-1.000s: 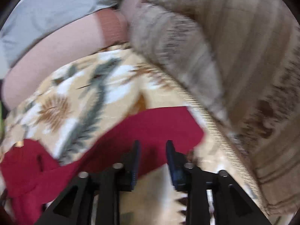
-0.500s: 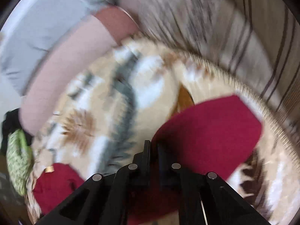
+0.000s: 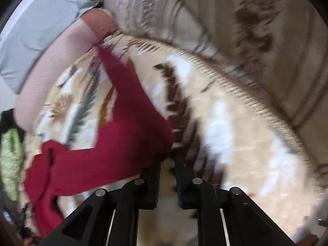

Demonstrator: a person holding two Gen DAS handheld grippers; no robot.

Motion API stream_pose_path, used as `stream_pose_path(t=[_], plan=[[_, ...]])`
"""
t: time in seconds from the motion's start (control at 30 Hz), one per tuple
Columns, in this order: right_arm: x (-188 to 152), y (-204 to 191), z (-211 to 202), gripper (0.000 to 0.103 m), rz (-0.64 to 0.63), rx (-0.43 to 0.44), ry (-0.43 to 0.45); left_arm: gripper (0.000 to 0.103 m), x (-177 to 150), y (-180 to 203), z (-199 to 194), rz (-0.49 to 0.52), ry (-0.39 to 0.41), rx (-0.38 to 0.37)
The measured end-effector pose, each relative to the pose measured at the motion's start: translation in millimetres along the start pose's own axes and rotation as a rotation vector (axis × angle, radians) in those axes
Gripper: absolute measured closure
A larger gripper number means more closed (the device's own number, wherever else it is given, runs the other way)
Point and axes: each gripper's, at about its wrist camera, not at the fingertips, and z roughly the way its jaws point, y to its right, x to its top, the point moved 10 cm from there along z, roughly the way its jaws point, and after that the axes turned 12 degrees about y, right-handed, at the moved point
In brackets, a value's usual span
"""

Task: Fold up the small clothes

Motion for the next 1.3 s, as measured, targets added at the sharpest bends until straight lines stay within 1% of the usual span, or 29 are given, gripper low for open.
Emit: stream_pose_path(t=[0.03,0.07,0.1,0.13,0.2,0.23,0.3,0.33,0.4,0.43,0.47,0.5,0.53,0.57,0.67,0.8,0.87,0.93,1.0,1.1,1.17,1.27,1.3], plan=[[6,-3,-3,0.067,-0.015,0.006,0.017,0.002,-1,0,1,-0.003,-0.004,0.001],[13,-3,-6,0.045,-0.024,-0.007,0.041,0.002,-1,0,2,-0.005,-0.008,0.001],[19,-2,-7,0.038,-0.022,-0.021,0.067,0.002,-2,-1,3,-0.006,-0.011,0.002],[22,1,-4,0.033,-0.013,-0.023,0.074,0.002,-2,-1,3,-0.006,-0.011,0.003],[19,8,10,0.033,0.051,-0.013,0.027,0.002,-1,-2,3,-0.002,-0.007,0.009],[13,15,17,0.033,0.126,0.001,-0.007,0.002,-1,-2,3,-0.002,-0.007,0.009],[3,24,24,0.033,0.273,0.059,-0.031,0.002,0,-2,4,-0.010,-0.005,0.003],[1,28,23,0.033,0.302,0.073,-0.015,0.002,-1,-2,4,-0.012,-0.006,0.002],[9,27,26,0.033,0.301,0.083,0.053,0.002,-2,-1,4,-0.004,-0.009,0.002],[14,27,29,0.040,0.302,0.083,0.079,0.002,-2,-1,4,0.002,-0.010,0.004],[20,26,34,0.060,0.313,0.099,0.092,0.002,-1,-1,4,0.005,-0.009,0.006],[24,23,38,0.073,0.315,0.112,0.091,0.002,0,-2,3,0.003,-0.004,0.006],[31,19,38,0.095,0.300,0.112,0.102,0.002,2,-3,2,-0.002,0.001,0.007],[42,14,31,0.097,0.275,0.113,0.133,0.002,4,-5,1,-0.010,0.005,0.006],[79,-18,-10,0.097,0.204,0.205,0.247,0.002,8,-10,-2,-0.045,0.011,-0.005],[121,-84,-64,0.097,0.078,0.315,0.348,0.002,10,-14,-2,-0.070,0.002,-0.015],[136,-123,-84,0.097,0.043,0.394,0.377,0.002,12,-16,-3,-0.079,0.005,-0.016],[139,-162,-96,0.097,0.011,0.479,0.372,0.002,13,-19,-3,-0.087,0.004,-0.018],[131,-211,-102,0.097,-0.046,0.553,0.348,0.002,14,-22,-4,-0.097,0.004,-0.017],[100,-293,-111,0.097,-0.162,0.687,0.293,0.002,16,-28,-4,-0.121,0.006,-0.021],[61,-352,-111,0.097,-0.260,0.778,0.216,0.002,18,-32,-5,-0.143,0.005,-0.030],[3,-420,-100,0.097,-0.354,0.865,0.125,0.002,21,-37,-5,-0.204,-0.002,-0.072],[-26,-450,-92,0.097,-0.381,0.895,0.084,0.002,22,-39,-5,-0.238,-0.003,-0.098]])
